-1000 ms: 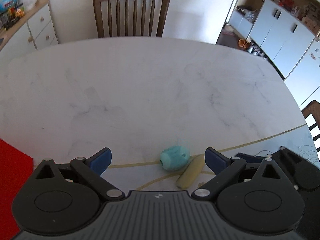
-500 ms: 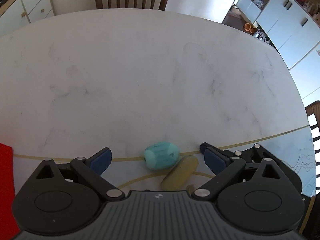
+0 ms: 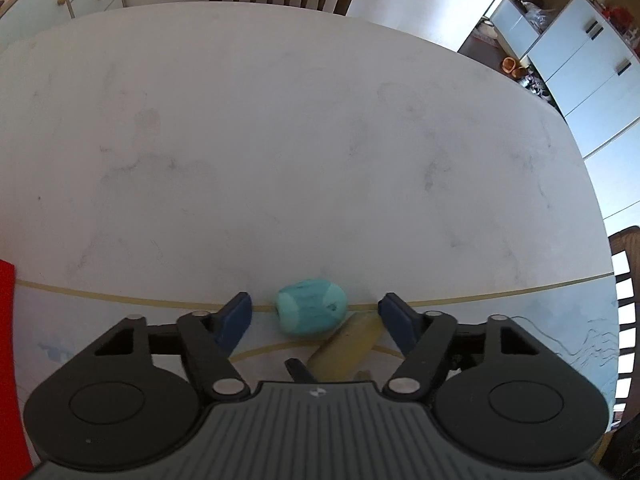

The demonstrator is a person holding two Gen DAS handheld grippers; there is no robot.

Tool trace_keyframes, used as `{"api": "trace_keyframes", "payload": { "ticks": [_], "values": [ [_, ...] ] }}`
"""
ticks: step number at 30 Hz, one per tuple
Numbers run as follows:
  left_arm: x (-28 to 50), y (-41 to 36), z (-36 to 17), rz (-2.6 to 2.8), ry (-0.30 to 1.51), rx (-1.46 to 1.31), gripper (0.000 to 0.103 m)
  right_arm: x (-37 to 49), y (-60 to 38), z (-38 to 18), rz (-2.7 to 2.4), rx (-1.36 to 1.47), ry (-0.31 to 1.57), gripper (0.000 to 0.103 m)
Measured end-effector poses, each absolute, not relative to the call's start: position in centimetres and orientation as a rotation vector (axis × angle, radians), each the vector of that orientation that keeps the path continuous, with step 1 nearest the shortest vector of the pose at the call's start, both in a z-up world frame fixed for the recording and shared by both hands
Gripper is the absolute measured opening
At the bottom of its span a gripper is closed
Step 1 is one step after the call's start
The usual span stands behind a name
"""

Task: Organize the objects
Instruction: 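Grasp the teal soap with left tool while right tool grasps the yellow roll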

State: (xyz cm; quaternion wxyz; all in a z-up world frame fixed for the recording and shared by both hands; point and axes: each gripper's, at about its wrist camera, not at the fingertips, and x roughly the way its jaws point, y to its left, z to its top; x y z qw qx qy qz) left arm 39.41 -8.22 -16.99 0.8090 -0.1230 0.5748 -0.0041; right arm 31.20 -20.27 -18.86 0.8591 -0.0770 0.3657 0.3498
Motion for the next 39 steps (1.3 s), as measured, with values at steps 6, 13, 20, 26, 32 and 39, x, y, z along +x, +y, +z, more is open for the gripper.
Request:
{"api": "trace_keyframes", "payload": {
  "ticks": [6, 13, 20, 26, 32, 39],
  "values": [
    [39.2, -8.2, -16.7, -0.025, 1.224, -0.293, 0.050, 30.7, -21.1, -18.8, 0.731, -0.156, 0.772, 0.050],
    [38.2, -8.0, -16.5, -0.026, 1.202, -0.291, 0.036, 30.5, -22.2, -18.8, 0.719, -0.140, 0.778, 0.050],
    [37.7, -7.6, -16.0, -0.039, 1.189, -0.306, 0.026, 29.9, -23.9, -18.7, 0.710, -0.124, 0.799, 0.050],
    [37.9, -7.3, -16.0, -0.046, 1.184, -0.316, 0.023, 29.2, -26.0, -18.5, 0.688, -0.092, 0.834, 0.050],
    [38.2, -7.5, -15.9, -0.048, 1.191, -0.307, 0.023, 28.4, -28.3, -18.5, 0.677, -0.086, 0.846, 0.050],
    [38.5, -7.9, -16.2, -0.001, 1.234, -0.273, 0.047, 26.8, -26.2, -18.1, 0.674, -0.075, 0.857, 0.050]
  ]
}}
